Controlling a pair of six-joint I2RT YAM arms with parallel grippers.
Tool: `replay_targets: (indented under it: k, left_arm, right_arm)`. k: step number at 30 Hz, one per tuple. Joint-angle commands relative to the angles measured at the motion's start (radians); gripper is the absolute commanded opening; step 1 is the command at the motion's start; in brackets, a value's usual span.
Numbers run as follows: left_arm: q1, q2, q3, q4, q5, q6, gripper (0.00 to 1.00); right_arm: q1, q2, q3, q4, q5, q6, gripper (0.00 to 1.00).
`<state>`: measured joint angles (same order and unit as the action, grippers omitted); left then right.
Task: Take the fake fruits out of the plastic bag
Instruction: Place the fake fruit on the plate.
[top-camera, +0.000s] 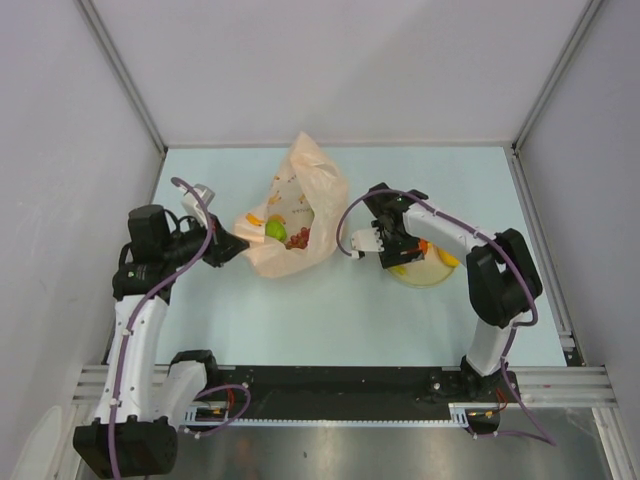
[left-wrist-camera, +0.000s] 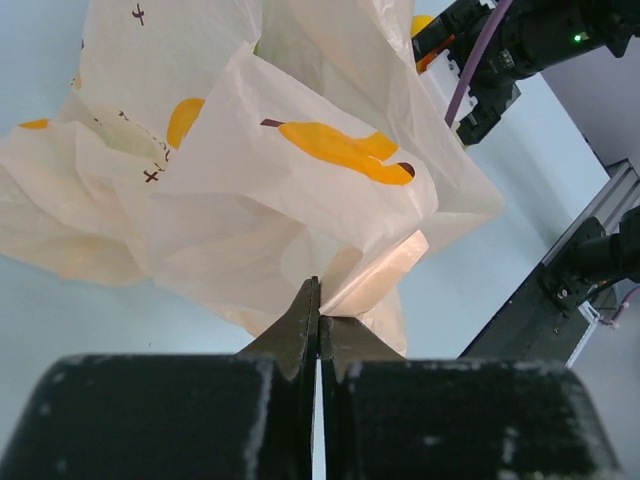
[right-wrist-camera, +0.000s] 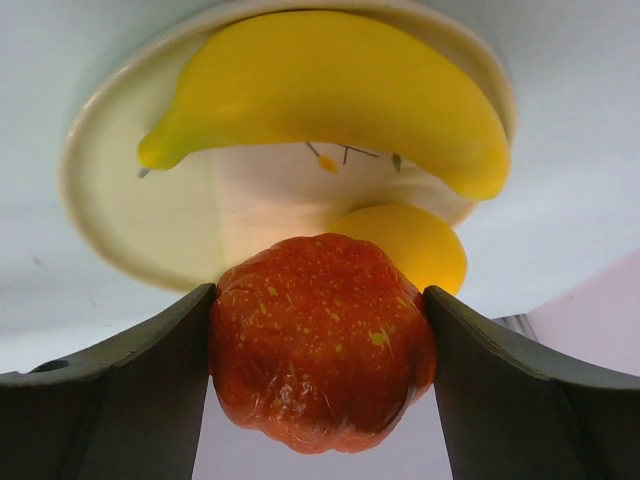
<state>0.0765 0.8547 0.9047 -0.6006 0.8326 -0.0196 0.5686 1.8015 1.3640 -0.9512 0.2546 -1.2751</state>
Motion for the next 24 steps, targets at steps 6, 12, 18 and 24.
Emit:
replay_targets:
  k: [6, 12, 18, 24]
  left_arm:
    - [0.028, 0.009, 0.0, 0.019, 0.014, -0.011, 0.0]
    - [0.029, 0.026, 0.005, 0.027, 0.017, -0.014, 0.0]
    - [0.031, 0.033, -0.003, 0.038, 0.026, -0.026, 0.0]
    - [0.029, 0.029, -0.018, 0.056, 0.034, -0.037, 0.0]
  right_arm:
    - [-0.03, 0.081, 0.087, 0.045, -0.024, 0.014, 0.34]
    - [-0.038, 0.107, 0.107, 0.042, -0.044, 0.049, 0.43]
    - [-0.044, 0.116, 0.116, 0.048, -0.071, 0.079, 0.69]
    - [-0.038, 0.064, 0.138, 0.075, -0.127, 0.12, 0.87]
